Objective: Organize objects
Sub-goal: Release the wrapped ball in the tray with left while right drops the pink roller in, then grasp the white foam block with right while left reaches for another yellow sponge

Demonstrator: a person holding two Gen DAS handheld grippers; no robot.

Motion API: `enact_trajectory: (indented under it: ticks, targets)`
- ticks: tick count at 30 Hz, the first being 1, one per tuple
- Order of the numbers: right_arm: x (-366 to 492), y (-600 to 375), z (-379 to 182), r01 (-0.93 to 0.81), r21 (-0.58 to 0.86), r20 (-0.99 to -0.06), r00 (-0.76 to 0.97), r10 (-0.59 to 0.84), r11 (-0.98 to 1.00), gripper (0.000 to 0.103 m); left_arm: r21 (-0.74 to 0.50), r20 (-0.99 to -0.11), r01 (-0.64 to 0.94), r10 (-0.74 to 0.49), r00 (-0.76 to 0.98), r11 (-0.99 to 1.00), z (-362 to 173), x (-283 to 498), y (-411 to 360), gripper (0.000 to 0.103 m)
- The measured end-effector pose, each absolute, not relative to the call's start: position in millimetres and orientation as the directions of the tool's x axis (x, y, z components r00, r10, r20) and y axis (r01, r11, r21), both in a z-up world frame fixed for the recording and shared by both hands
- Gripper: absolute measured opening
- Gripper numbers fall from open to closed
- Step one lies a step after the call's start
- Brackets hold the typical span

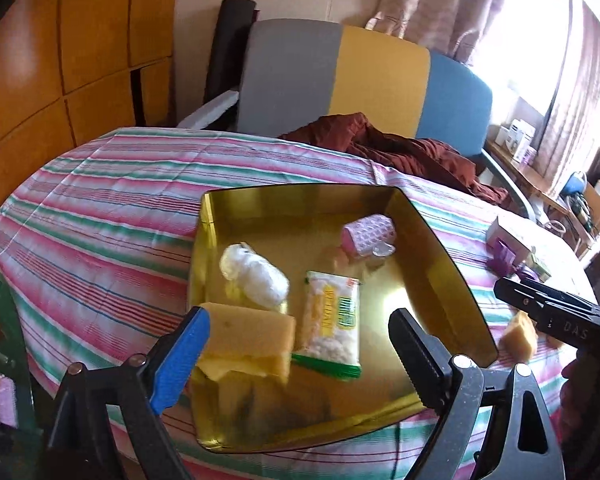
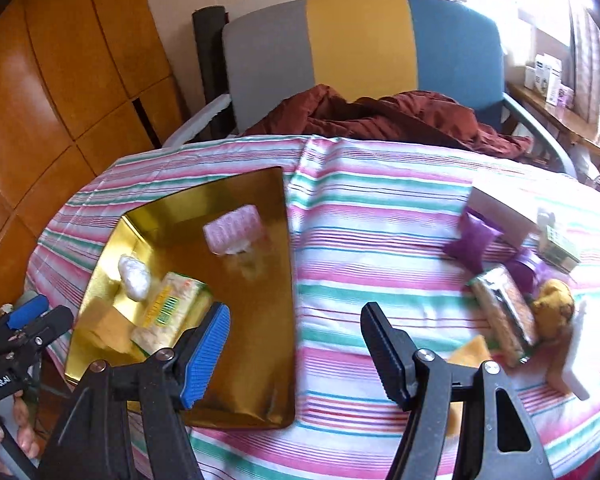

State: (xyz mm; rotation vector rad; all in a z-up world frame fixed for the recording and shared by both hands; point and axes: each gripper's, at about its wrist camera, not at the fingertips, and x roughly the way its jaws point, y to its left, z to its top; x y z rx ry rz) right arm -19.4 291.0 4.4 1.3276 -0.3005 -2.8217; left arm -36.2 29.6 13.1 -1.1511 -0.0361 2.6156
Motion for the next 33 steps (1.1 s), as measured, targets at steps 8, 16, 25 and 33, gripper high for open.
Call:
enact_trajectory:
  ticks: [8, 16, 25, 33]
  targets:
    - [-4, 334, 9, -0.156, 0.126, -0.754, -0.657, 0.007, -0.980, 0.069, -0.128, -0.727, -0.313, 0.304, -0.615, -0.941, 12, -33, 58, 0.091]
    - [12, 418, 26, -0.324, 0.081, -0.736, -0.657, 0.163, -0.942, 0.069, -0.117, -0.733, -0.397, 0.349, -0.584, -0.910, 12, -31, 89, 0.091]
    - [47, 532, 21, -0.582, 0.156, -0.701, -0.634, 0.325, -0.798, 0.069, -0.098, -0.736, -0.507, 0.406, -0.542, -0.856, 19, -35, 142, 0.090]
    - [70, 588, -5, -0.671, 0.421, -0.735, -0.647, 0.204, -0.611, 0.069, -0.079, -0.775, -0.626, 0.443, -0.451, -0.776, 5, -30, 214, 0.087]
